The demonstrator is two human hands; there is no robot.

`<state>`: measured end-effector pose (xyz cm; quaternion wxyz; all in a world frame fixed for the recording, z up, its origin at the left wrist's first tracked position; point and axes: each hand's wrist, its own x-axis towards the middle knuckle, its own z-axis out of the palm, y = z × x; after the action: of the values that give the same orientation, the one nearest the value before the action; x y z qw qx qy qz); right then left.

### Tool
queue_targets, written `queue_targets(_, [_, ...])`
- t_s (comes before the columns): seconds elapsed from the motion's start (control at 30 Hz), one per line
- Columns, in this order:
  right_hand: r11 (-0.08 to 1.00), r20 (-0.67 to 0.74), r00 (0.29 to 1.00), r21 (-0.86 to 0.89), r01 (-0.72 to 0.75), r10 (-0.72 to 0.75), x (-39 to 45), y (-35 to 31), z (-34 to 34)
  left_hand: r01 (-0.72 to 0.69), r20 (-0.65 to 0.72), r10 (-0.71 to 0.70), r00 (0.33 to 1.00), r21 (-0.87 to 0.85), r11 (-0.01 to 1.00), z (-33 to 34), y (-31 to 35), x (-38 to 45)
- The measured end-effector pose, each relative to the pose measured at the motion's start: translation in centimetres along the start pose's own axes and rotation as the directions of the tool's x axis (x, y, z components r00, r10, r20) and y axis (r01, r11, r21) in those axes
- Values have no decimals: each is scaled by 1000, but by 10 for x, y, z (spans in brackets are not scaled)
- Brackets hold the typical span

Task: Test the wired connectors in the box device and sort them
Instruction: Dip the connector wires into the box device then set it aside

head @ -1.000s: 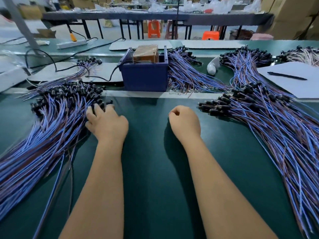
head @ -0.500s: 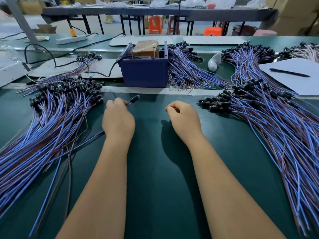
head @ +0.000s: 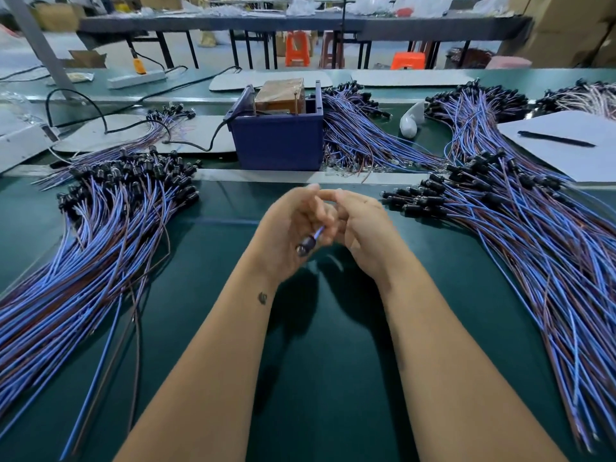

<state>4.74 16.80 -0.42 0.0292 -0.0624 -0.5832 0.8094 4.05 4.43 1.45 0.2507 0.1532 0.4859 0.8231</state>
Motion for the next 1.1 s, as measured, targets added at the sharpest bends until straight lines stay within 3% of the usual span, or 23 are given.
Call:
queue_targets(0.1, [998, 20, 1000, 59, 5, -6, -1, -3, -7, 49, 108, -75, 991, 227, 973, 1, -6, 1])
queue_targets(0.2, [989, -37, 998, 137, 49, -45, 0, -3, -9, 77, 115, -116, 987, 297, 952, -2, -5, 0])
queue_targets(0.33, [971, -128, 989, 219, 97, -71, 5, -1, -8, 55, -129, -6, 992, 372, 927, -11, -6, 5])
queue_targets(0.43, [963, -89, 991, 240, 122, -103, 3, -1, -6, 31, -366, 114, 924, 367, 930, -17, -7, 11])
queue_targets(0.5, [979, -19, 996, 182, 93, -91, 1, 0, -2, 28, -418, 120, 900, 329, 944, -20, -7, 14])
queue_targets(0.6, [997, 79, 996, -52, 56, -52, -2, 3, 6, 39, -406, 124, 905, 371, 928, -22, -10, 16])
queue_targets(0.73, [951, 105, 991, -290, 107, -80, -6, 8, 15, 8, -411, 172, 895, 399, 917, -24, -11, 16])
queue_targets(0.9, [901, 72, 978, -383, 206, -194, -9, 12, 23, -50, -456, 180, 872, 283, 958, -28, -9, 16])
queue_targets(1.1, [887, -2, 975, -414, 203, -223, -10, 12, 24, -77, -404, 155, 902, 202, 976, -29, -9, 18])
